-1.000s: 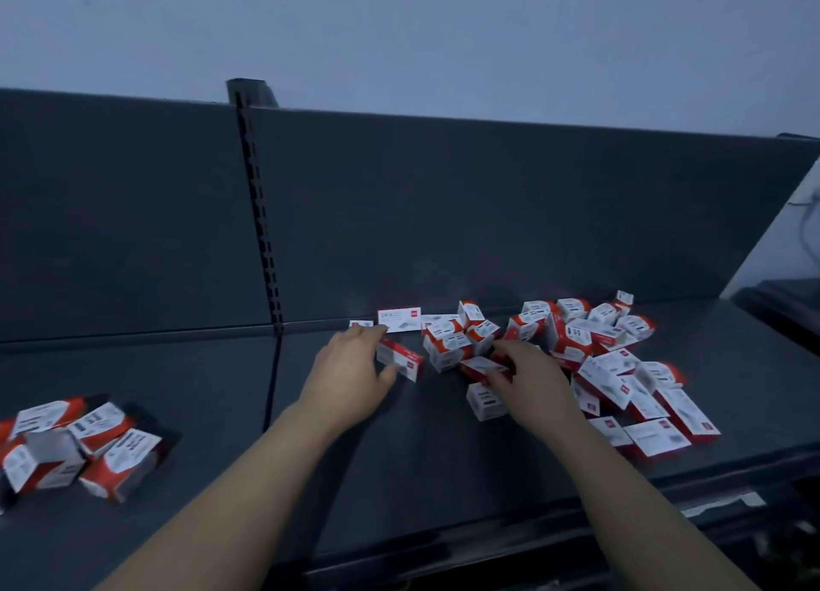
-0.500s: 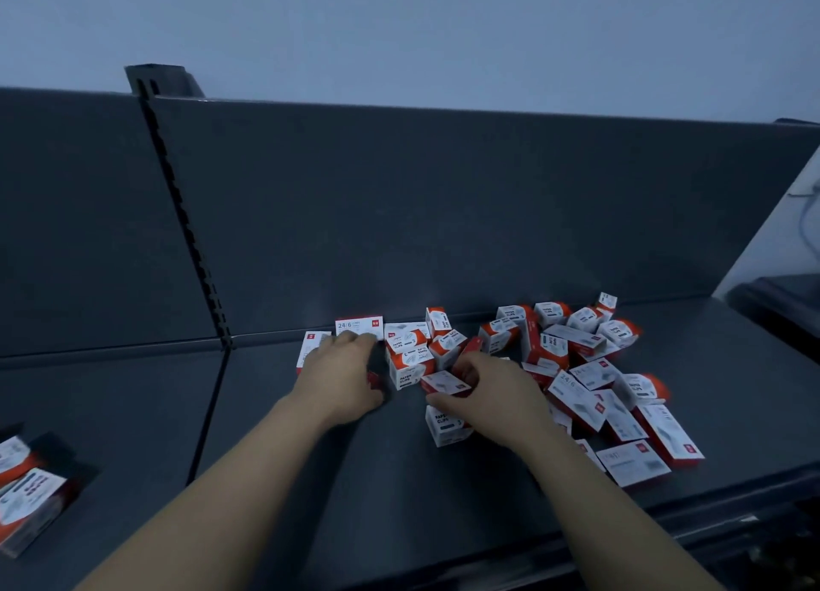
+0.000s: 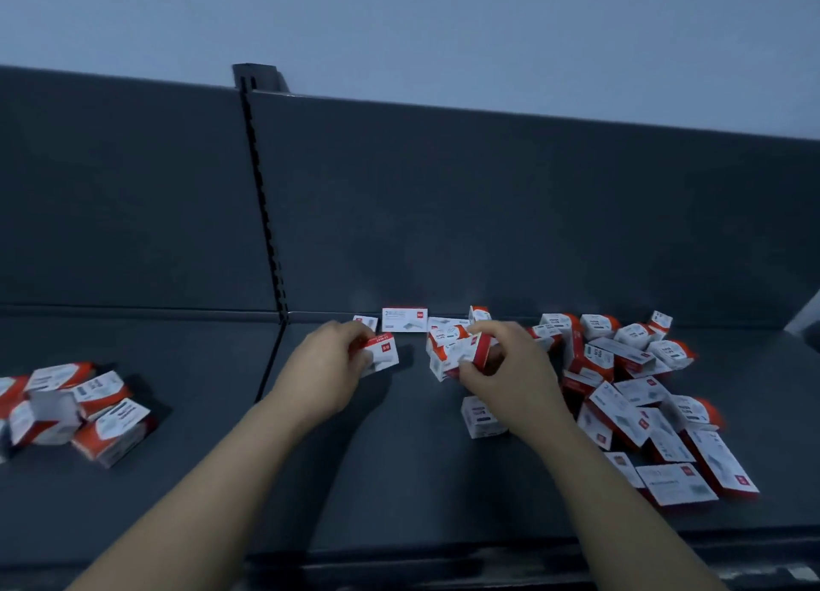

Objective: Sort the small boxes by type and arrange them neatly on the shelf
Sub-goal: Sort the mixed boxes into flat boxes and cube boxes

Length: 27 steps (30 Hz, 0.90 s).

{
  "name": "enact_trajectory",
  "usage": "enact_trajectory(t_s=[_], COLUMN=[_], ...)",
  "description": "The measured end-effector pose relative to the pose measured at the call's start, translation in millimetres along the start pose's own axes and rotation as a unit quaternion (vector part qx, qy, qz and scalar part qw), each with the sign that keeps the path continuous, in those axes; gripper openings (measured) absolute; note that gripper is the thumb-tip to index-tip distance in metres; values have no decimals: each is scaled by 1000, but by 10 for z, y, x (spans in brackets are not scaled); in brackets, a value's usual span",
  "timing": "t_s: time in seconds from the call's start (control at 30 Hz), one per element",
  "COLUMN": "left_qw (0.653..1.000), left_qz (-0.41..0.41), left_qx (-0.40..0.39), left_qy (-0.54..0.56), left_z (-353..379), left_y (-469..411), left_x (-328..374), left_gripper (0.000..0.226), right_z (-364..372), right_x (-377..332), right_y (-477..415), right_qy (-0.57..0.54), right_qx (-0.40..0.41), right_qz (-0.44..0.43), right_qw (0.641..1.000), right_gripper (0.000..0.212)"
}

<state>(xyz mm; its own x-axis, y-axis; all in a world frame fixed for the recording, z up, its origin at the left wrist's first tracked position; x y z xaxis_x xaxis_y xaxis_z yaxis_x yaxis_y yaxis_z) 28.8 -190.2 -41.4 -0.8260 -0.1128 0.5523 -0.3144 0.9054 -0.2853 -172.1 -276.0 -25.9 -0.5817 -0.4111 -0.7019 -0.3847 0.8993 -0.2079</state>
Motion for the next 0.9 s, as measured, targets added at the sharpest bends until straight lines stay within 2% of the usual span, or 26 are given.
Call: enact_trajectory(t_s=[0.17, 0.27, 0.67, 0.9], left_qw=[996, 992, 959, 947], left_qz=[-56, -88, -209, -248], left_qx=[62, 90, 178, 180], left_qy=[20, 0, -63, -97], left_z=[-488, -827, -2474, -3374], left_y=[431, 710, 2231, 3043], left_x=[-385, -675, -2115, -3046], left_gripper=[19, 20, 31, 27], right_z=[516, 861, 2372, 3388], right_x=[-517, -860, -2671, -3567], right_y=[97, 168, 902, 1459], right_qy=[-116, -144, -150, -133], right_qx=[-57, -100, -191, -217], right_qz=[-52, -69, -132, -138], right_qw=[990, 982, 961, 957], right_gripper=[38, 42, 42, 35])
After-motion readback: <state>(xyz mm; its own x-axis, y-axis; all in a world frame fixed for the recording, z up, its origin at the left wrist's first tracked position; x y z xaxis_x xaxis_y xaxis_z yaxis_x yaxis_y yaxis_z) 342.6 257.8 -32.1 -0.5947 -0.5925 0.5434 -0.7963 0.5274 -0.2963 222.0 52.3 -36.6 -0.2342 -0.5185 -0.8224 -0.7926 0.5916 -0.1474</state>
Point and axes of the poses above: each hand's wrist, its own y-axis away from the middle knuckle, its own z-axis out of the palm, x = y × z, the point moved 9 cm from there along -y, towards the middle knuckle, and after that the axes turned 6 degrees about z, right-handed, at the moved point
